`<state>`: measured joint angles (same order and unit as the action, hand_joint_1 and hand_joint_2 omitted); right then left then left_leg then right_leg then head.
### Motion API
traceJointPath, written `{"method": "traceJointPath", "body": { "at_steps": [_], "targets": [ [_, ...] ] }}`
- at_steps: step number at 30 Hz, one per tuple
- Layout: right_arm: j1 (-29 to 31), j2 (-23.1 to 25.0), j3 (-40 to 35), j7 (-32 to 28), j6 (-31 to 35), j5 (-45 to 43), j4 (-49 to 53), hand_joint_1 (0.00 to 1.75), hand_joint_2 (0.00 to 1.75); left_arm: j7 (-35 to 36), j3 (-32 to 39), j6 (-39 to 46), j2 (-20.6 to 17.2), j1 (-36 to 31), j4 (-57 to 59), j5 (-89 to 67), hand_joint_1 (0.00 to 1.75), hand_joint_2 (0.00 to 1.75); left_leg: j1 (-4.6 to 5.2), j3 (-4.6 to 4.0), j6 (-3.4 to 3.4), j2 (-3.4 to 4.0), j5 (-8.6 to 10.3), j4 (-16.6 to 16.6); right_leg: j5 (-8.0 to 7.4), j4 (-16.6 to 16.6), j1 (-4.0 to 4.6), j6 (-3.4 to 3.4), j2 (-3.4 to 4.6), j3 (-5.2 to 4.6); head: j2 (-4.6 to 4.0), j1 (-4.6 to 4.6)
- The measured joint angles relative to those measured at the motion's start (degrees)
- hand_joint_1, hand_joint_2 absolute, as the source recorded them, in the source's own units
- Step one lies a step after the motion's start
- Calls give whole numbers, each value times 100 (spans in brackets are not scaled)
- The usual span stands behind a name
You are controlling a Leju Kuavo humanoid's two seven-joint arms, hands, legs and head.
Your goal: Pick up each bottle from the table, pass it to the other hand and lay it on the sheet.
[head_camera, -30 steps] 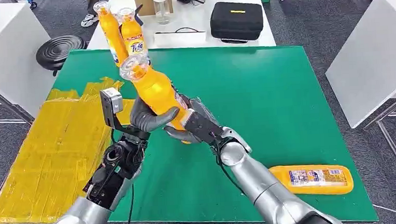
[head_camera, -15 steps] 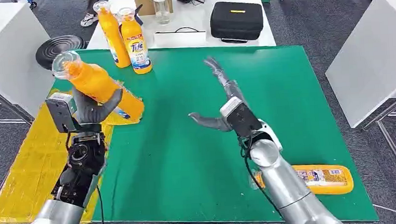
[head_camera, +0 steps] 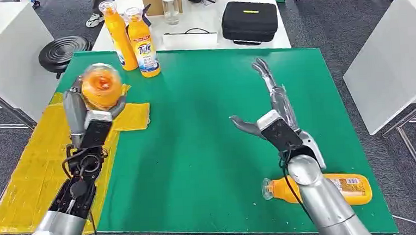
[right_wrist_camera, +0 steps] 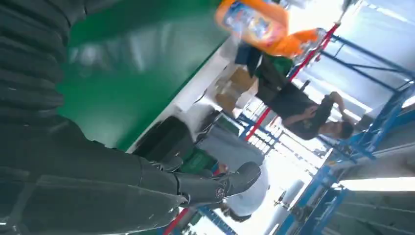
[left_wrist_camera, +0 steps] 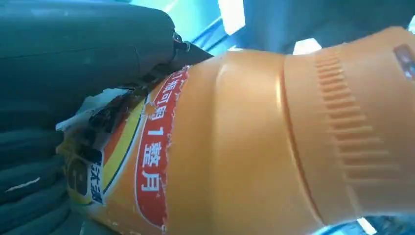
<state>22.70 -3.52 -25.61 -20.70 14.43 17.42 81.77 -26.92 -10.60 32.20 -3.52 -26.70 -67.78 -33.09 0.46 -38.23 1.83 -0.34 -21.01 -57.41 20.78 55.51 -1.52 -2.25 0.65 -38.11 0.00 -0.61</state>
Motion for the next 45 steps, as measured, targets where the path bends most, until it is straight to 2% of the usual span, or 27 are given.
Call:
{"method": "traceJointPath", "body": {
  "at_steps": [5, 8, 10, 12, 18, 26, 36, 45],
  "targets": [
    [-269, -220, 151, 41, -2, 37, 384, 0, 175, 143, -133, 154, 20, -62, 2, -700, 175, 175, 4, -1, -4, 23, -8, 0, -8, -1, -3, 0, 20, -12, 0, -2],
    [-314, -317, 199, 59, -39, 50, 494, 0, 175, 892, -352, 321, -4, -234, 188, -2477, 175, 175, 4, -2, 4, 15, 1, -1, -8, -3, -3, 1, 14, -12, 0, 0],
    [-313, -404, 275, 87, -177, -35, 568, 0, 175, 1003, -539, 42, -17, -427, 551, -3722, 175, 175, 3, -2, 3, 4, 6, 0, -8, -3, -1, 0, 1, -6, 0, 0],
    [-324, -461, 385, 74, -306, -92, 642, 0, 175, 1051, -739, -136, -17, -602, 1000, -4184, 175, 175, 2, -3, 1, 11, 8, 0, -18, -2, -1, 10, 4, -8, 0, -2],
    [-609, -601, 719, -15, -487, -105, 869, 0, 175, 1158, -959, -169, -28, -957, 2111, -4491, 175, 175, 3, -3, -1, 22, 6, 0, -21, -1, -1, 8, 17, -14, 0, -2],
    [-686, -634, 820, -24, -522, -96, 939, 0, 175, 1314, -1034, -353, -48, -1116, 2540, -4724, 175, 175, 1, -6, -2, 19, 6, 1, -19, -1, 0, 10, 15, -13, 0, -2],
    [-1191, -697, 1082, -258, -599, -138, 1009, 0, 175, 1784, -1086, -807, -527, -1499, 3716, -5512, 175, 175, -2, -7, -2, 20, 7, 1, -18, 0, 3, 11, 16, -16, 0, -2],
    [-1405, -662, 1180, -236, -560, -42, 1204, 0, 175, 1985, -1112, -1002, -608, -1637, 4188, -5663, 175, 175, 2, -9, -3, 16, 7, 1, -17, -1, -1, 11, 14, -15, 0, 0]
  ]
}}
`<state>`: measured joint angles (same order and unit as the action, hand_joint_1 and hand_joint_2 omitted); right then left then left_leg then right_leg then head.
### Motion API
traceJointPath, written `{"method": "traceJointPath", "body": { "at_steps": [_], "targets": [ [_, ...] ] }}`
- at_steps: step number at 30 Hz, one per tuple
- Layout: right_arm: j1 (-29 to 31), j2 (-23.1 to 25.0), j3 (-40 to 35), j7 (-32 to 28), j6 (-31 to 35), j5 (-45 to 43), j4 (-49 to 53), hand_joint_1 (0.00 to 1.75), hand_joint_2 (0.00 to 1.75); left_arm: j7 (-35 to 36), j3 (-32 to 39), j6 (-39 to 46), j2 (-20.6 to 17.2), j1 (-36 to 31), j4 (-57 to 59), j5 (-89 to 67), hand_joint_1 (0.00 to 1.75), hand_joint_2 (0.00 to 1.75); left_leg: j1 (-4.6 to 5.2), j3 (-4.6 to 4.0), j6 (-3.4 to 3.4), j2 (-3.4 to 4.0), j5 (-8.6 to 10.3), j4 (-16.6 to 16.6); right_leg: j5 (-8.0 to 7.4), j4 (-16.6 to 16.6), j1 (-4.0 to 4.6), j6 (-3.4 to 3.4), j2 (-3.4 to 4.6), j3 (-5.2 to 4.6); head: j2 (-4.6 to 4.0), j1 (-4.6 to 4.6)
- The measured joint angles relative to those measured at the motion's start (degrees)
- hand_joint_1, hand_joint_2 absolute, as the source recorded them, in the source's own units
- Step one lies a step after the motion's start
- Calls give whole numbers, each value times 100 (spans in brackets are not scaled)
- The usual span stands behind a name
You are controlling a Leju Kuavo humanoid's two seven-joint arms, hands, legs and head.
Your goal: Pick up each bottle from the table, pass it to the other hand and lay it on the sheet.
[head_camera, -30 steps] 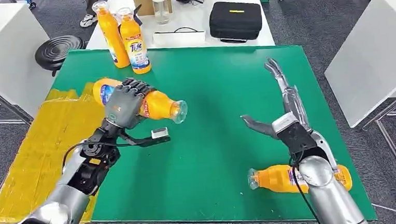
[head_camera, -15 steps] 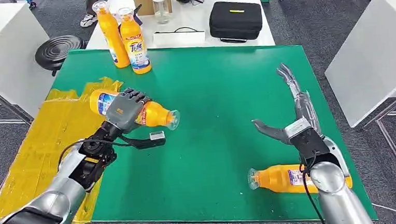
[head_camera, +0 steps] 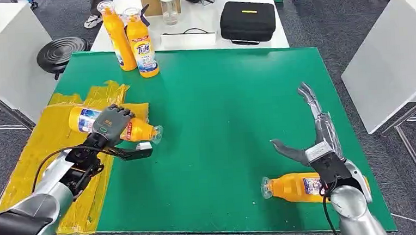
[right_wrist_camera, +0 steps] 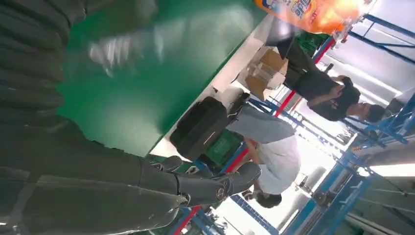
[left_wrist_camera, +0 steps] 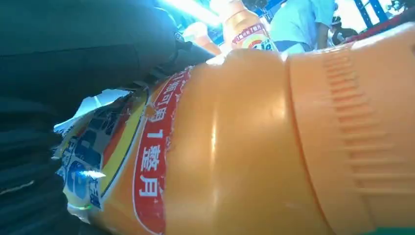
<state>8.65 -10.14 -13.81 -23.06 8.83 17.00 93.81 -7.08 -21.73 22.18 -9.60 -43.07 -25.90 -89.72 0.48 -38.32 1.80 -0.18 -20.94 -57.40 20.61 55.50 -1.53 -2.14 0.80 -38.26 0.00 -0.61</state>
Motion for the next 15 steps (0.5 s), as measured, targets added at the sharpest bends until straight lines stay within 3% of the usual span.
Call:
{"method": "traceJointPath", "body": {
  "at_steps": [9, 10, 11, 15],
  "targets": [
    [-63, 15, 61, -11, -92, 35, 26, 0, 175, 852, -149, -793, -398, -216, 446, 33, 175, 175, -8, 2, -3, 16, 1, 0, -1, 1, 10, 2, 10, -3, 0, 0],
    [-63, 17, 66, -13, -94, 35, 26, 0, 175, 867, -146, -861, -441, -221, 494, 59, 166, 175, -11, 1, -4, 13, 2, 1, 0, 1, 12, 2, 9, -2, 0, 0],
    [-63, 22, 68, -15, -92, 35, 24, 0, 175, 878, -138, -925, -472, -221, 538, 101, 0, 175, -11, 0, -5, 12, 3, 1, 0, 2, 13, 3, 9, -3, 0, 0],
    [-64, 85, 68, 28, -98, 118, 24, 0, 175, 741, 69, -997, -555, -207, 651, 478, 0, 175, -11, -2, -5, 11, 2, 1, 1, 2, 12, 3, 9, -2, 0, 0]
  ]
}}
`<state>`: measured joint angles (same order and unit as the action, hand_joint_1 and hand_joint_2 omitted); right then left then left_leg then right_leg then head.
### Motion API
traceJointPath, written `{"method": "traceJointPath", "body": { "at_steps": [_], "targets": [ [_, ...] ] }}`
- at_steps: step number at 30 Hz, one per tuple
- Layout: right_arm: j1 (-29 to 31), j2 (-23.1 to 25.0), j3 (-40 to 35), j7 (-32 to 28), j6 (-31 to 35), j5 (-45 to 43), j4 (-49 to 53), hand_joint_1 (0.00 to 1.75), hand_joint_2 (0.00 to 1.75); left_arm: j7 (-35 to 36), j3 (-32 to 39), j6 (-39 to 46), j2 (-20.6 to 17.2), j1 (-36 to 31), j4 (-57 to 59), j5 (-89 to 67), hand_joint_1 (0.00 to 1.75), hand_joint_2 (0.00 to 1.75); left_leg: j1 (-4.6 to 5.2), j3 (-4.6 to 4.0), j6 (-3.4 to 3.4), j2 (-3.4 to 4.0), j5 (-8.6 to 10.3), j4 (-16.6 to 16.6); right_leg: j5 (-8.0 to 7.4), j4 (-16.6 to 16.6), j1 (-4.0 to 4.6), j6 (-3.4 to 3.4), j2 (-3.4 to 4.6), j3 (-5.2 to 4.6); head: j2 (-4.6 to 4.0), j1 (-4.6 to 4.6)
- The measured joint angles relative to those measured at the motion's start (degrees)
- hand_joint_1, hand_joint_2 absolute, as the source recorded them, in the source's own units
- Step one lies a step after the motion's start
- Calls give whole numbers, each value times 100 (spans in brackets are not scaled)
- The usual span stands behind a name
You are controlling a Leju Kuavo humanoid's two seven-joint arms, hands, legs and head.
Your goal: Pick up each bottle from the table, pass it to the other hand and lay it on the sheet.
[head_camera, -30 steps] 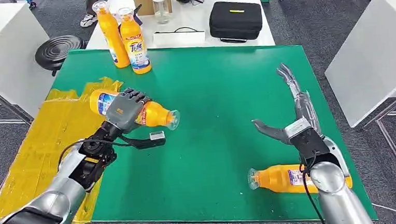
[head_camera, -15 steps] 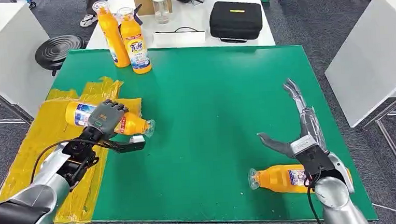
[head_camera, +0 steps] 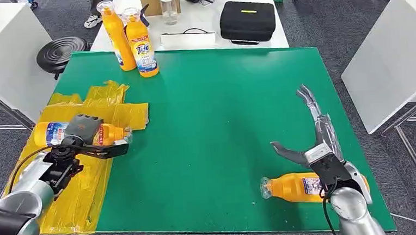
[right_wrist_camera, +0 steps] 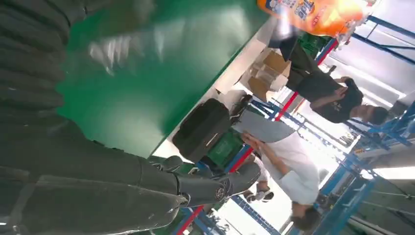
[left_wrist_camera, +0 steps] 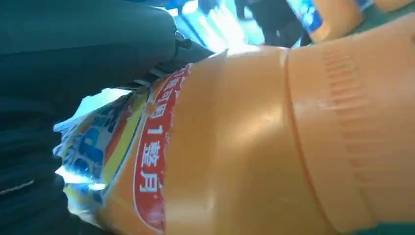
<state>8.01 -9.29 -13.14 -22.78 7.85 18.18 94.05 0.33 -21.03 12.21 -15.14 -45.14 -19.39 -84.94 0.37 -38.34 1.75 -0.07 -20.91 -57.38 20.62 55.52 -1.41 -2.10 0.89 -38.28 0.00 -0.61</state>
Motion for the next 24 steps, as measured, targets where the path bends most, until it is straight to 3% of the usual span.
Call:
{"method": "traceJointPath", "body": {
  "at_steps": [5, 6, 10, 17, 24],
  "targets": [
    [41, 40, -46, 114, -118, 296, -44, 0, 175, -22, 303, 176, -13, 60, 68, 127, 0, 175, 1, -1, 0, -7, 0, 0, 0, 0, -1, -1, -2, 1, 0, 0],
    [54, 33, -66, 125, -125, 361, -59, 0, 175, -24, 344, 178, -13, 66, 77, 132, 0, 0, 1, -1, 0, -8, 0, 0, 0, 0, -1, 0, -2, 1, 0, 0],
    [79, 25, -100, 186, -151, 587, -101, 0, 175, -48, 444, 176, -13, 70, 103, 140, 0, 0, 0, 0, 0, -9, 1, 0, -1, 0, -1, -1, -4, 2, 0, 0],
    [-23, -312, -448, 367, -334, 2658, 207, 0, 175, -981, 844, 265, 48, 58, 86, 604, 0, 0, 0, 2, 0, -10, 1, -1, -1, -1, -1, -1, -5, -1, 0, 0],
    [-349, -710, -529, 372, -522, 2923, 695, 0, 175, -1771, 1216, 396, 459, 23, -142, 1105, 0, 0, 8, 1, 0, -17, 1, -2, -1, -2, -10, -2, -12, 1, 0, 0]
  ]
}}
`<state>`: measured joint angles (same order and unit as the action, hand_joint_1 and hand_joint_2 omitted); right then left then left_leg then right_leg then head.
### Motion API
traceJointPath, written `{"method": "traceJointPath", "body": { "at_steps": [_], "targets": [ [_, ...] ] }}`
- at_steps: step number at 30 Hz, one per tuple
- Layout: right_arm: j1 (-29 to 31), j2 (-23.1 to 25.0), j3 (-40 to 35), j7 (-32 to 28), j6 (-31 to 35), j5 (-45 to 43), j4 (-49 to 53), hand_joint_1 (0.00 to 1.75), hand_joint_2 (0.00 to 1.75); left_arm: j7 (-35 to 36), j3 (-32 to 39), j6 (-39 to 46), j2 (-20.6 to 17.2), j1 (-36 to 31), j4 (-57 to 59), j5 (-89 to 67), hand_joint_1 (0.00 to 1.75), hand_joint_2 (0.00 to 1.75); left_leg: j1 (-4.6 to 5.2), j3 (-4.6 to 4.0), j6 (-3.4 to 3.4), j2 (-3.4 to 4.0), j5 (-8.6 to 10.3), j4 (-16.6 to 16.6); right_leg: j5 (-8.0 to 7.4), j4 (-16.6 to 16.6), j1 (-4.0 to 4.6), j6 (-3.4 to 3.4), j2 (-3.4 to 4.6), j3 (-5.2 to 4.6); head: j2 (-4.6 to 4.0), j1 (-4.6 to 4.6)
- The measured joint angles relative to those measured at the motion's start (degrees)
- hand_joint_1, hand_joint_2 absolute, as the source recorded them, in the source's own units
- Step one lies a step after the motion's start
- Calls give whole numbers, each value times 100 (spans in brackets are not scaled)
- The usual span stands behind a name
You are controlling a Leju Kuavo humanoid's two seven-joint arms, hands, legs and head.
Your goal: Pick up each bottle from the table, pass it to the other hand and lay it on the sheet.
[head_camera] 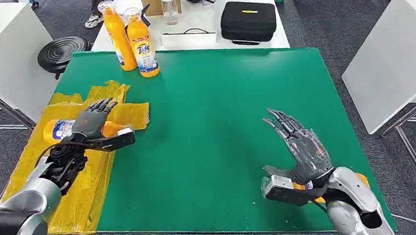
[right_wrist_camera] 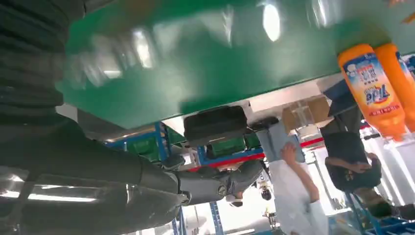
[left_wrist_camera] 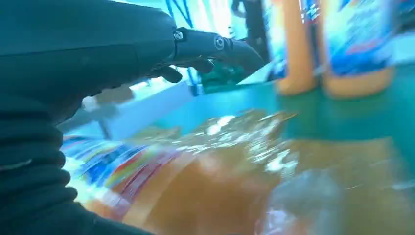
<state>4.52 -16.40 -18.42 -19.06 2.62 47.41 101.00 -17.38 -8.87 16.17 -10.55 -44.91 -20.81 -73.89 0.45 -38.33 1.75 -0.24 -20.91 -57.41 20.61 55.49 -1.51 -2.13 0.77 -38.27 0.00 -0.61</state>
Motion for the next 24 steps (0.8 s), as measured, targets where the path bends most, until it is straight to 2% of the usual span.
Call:
{"method": "traceJointPath", "body": {
  "at_steps": [2, 6, 11, 15, 16, 20, 24],
  "targets": [
    [-159, -147, 92, 9, -118, 70, 162, 0, 175, -398, 131, -83, 131, -6, -79, 339, 0, 0, 3, 0, 1, 1, 0, 0, -1, 0, -2, -1, 0, 0, 0, 0],
    [-599, -580, 457, -88, -772, 181, 536, 0, 175, -1401, 491, -634, 352, -58, -314, 1375, 0, 0, 5, -2, 3, 0, -3, -1, -1, -1, -4, -2, 0, 1, 0, -2],
    [-1141, -1115, 1117, -370, -1413, -31, 907, 0, 175, -1737, 807, -911, 450, -49, -590, 2083, 0, 0, 5, 1, 1, 5, -11, -1, -2, -1, -3, -4, 3, -1, 0, 0],
    [-1391, -1478, 1970, -446, -1933, 11, 959, 0, 175, -2071, 1090, -1227, 535, 116, -985, 2999, 0, 0, 5, 2, 2, 6, -11, 0, -2, -2, -3, -3, 3, 0, 0, -2],
    [-1430, -1528, 2153, -428, -2009, 165, 959, 0, 175, -2157, 1172, -1369, 555, 180, -1109, 3286, 0, 175, 4, 2, 2, 7, -11, 0, -1, -2, -3, -3, 4, 0, 0, -2],
    [-1585, -1624, 2571, -201, -2136, 660, 887, 0, 175, -2054, 1372, -1429, 673, 478, -1784, 3842, 0, 175, 4, 3, 2, 7, -11, 0, -1, -2, -3, -3, 4, -1, 0, -4],
    [-1634, -1604, 2723, 58, -2131, 1031, 619, 0, 175, -1600, 1340, -1355, 910, 825, -2665, 3982, 0, 175, 4, 1, 2, 5, -12, 0, 0, -3, -3, -4, 3, 0, 0, -4]
  ]
}}
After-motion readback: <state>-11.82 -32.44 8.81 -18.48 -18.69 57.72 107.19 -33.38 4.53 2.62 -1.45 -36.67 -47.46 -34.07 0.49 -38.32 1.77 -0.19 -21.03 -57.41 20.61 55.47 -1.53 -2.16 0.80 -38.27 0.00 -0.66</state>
